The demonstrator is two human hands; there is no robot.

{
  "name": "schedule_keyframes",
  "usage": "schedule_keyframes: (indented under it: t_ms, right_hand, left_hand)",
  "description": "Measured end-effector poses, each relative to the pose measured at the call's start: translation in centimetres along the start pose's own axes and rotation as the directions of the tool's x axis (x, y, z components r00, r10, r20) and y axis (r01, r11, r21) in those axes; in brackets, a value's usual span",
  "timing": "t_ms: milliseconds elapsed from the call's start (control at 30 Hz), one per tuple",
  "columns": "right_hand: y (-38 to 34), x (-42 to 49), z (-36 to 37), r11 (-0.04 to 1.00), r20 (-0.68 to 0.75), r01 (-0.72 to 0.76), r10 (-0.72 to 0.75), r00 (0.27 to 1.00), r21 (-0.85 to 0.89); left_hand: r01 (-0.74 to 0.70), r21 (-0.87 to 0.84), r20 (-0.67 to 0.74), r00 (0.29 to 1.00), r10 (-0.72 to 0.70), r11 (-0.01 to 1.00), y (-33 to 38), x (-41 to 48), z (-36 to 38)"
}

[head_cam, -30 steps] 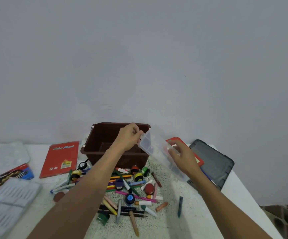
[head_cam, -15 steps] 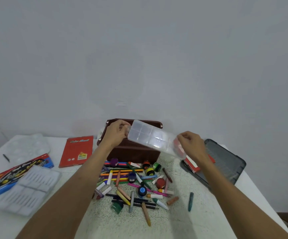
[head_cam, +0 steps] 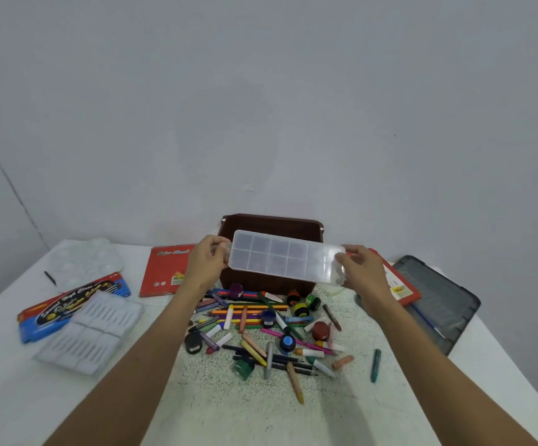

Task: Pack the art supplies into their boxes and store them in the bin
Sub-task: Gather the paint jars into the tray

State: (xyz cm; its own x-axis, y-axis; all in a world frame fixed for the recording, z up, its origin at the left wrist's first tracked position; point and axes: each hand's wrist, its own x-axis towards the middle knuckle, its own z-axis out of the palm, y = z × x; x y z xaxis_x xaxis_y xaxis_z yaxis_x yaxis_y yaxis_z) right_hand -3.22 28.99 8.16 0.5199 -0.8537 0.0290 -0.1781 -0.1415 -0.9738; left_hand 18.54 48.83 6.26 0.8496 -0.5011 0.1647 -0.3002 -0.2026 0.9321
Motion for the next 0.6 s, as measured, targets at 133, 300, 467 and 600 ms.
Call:
schedule_keyframes:
  t_ms: [133, 300, 467, 600]
  right_hand:
    - [0.9, -0.6, 0.1, 0.999, -0.003, -0.044, 0.043, 0.999, -0.019]
    - [1.8, -2.6, -0.4, 0.995, 0.114, -0.099, 0.1, 0.988, -0.016]
    - [2.4, -4.9, -0.8, 0.993, 0.165, -0.09, 0.101, 0.981, -0.073]
    - [3.7, -7.4, -1.1, 0.985, 0.232, -0.16, 0.17, 0.958, -0.062]
  left_hand:
    - [0.005, 0.037, -0.003, 1.0, -0.005, 0.999, -0.7, -1.0, -0.9]
    - [0.02, 0.103, 0.034, 0.999, -0.023, 0.994, -2.0, -2.2, -2.0]
    - [0.106, 0.032, 0.157, 0.982, -0.11, 0.994, -1.9, -5.3, -3.0]
    - [0.231, -0.043, 0.317, 0.926, -0.206, 0.972, -2.3, -8.3, -3.8]
